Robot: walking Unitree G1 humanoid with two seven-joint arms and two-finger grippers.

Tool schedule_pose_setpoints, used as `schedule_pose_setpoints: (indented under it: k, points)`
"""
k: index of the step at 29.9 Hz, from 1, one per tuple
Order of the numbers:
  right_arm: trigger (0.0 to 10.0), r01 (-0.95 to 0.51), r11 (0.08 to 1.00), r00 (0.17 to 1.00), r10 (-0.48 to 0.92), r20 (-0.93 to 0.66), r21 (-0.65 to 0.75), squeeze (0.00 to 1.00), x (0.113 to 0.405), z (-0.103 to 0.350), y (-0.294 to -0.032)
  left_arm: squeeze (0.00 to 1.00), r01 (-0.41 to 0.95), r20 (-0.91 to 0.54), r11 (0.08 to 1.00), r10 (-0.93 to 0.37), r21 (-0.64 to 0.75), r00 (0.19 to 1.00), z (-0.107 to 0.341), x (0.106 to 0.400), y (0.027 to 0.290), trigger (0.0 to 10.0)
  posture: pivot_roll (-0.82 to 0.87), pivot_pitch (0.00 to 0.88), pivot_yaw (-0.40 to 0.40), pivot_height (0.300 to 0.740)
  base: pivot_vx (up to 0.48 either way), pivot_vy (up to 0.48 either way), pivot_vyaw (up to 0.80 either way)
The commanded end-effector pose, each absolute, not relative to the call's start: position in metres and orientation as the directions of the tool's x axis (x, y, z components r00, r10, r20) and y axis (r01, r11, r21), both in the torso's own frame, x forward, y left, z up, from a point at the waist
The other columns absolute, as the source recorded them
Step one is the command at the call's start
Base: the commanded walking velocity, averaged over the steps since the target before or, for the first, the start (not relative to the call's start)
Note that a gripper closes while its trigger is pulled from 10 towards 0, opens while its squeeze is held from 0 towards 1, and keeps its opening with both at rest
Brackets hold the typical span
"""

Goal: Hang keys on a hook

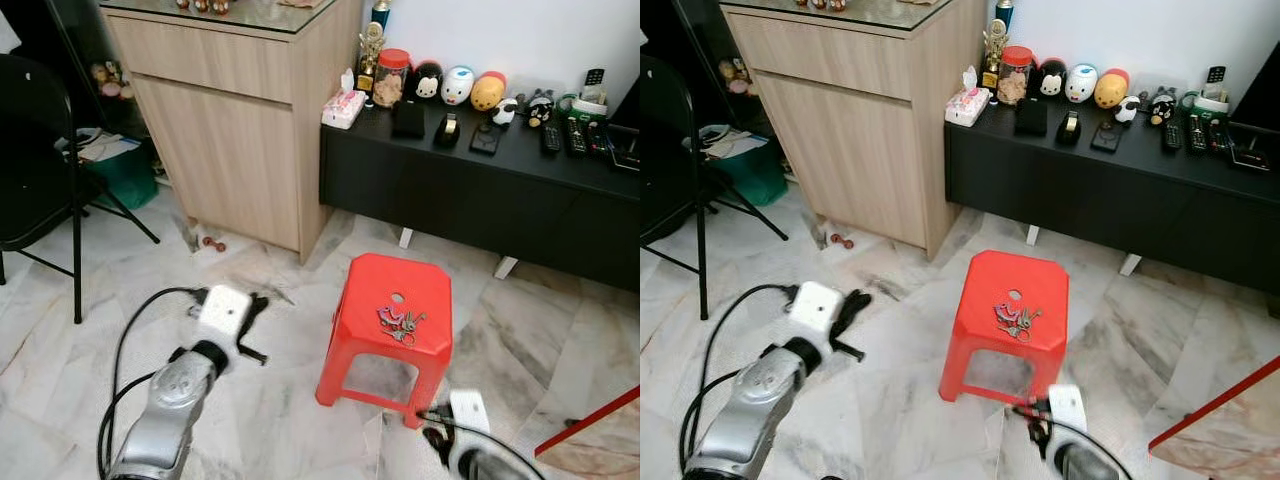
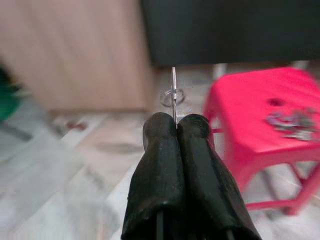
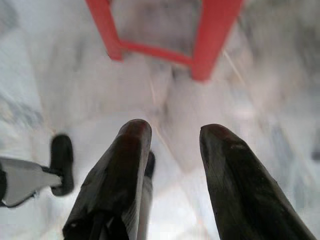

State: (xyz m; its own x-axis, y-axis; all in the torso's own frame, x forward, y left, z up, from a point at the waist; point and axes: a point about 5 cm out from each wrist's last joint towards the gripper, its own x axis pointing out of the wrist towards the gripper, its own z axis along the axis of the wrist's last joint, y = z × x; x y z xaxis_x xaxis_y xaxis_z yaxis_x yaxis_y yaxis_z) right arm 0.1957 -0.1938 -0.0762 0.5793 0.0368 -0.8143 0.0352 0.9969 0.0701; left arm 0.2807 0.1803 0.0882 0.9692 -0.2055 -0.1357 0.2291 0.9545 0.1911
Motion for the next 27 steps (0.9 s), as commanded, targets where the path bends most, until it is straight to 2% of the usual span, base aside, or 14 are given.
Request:
schedule_pose_setpoints:
  k: [1, 4, 7, 9, 13, 16, 20, 27]
  points:
    - [10.0, 0.052, 0.997, 0.564, 0.014, -0.825, 0.053, 0.00, 0.189, -0.080, -0.194, 0.00, 0.160, -0.144, 0.971, -0.135, 0.180, 0.980, 0.077, 0.275, 0.192, 10.0, 0.14, 0.089, -0.045, 0.740, 0.000, 0.000, 0.00]
    - [10.0, 0.021, 0.998, 0.537, 0.038, -0.843, 0.059, 0.00, 0.179, -0.085, -0.191, 0.00, 0.117, -0.192, 0.976, -0.081, 0.183, 0.978, 0.059, 0.269, 0.205, 10.0, 0.14, 0.084, -0.045, 0.740, 0.000, 0.000, 0.00]
    - [10.0, 0.058, 0.997, 0.525, 0.010, -0.851, 0.047, 0.00, 0.175, -0.087, -0.193, 0.00, 0.092, -0.256, 0.979, -0.044, 0.181, 0.966, 0.040, 0.261, 0.213, 10.0, 0.14, 0.075, -0.042, 0.740, 0.000, 0.000, 0.00]
    - [10.0, 0.070, 0.997, 0.520, -0.001, -0.854, 0.042, 0.00, 0.172, -0.089, -0.194, 0.00, 0.111, -0.361, 0.976, -0.038, 0.185, 0.932, 0.012, 0.246, 0.218, 10.0, 0.13, 0.065, -0.031, 0.740, 0.000, 0.000, 0.00]
    - [10.0, 0.078, 0.996, 0.518, -0.004, -0.856, 0.043, 0.00, 0.171, -0.089, -0.194, 0.00, 0.115, -0.440, 0.978, -0.029, 0.171, 0.897, -0.009, 0.233, 0.221, 10.0, 0.13, 0.062, -0.032, 0.740, 0.000, 0.000, 0.00]
    - [10.0, 0.096, 0.994, 0.517, -0.005, -0.856, 0.052, 0.00, 0.170, -0.090, -0.192, 0.00, 0.085, -0.560, 0.985, 0.013, 0.148, 0.829, -0.036, 0.211, 0.228, 10.0, 0.14, 0.053, -0.033, 0.740, 0.000, 0.000, 0.00]
    - [10.0, 0.090, 0.995, 0.512, -0.003, -0.859, 0.050, 0.00, 0.168, -0.091, -0.190, 0.00, 0.062, -0.602, 0.989, 0.029, 0.131, 0.798, -0.047, 0.200, 0.229, 10.0, 0.14, 0.042, -0.036, 0.740, 0.000, 0.000, 0.00]
    - [10.0, 0.119, 0.991, 0.512, -0.013, -0.859, 0.056, 0.00, 0.168, -0.092, -0.188, 0.00, -0.085, -0.670, 0.988, 0.152, 0.133, 0.727, -0.062, 0.183, 0.245, 10.0, 0.13, 0.018, -0.038, 0.740, 0.000, 0.000, 0.00]
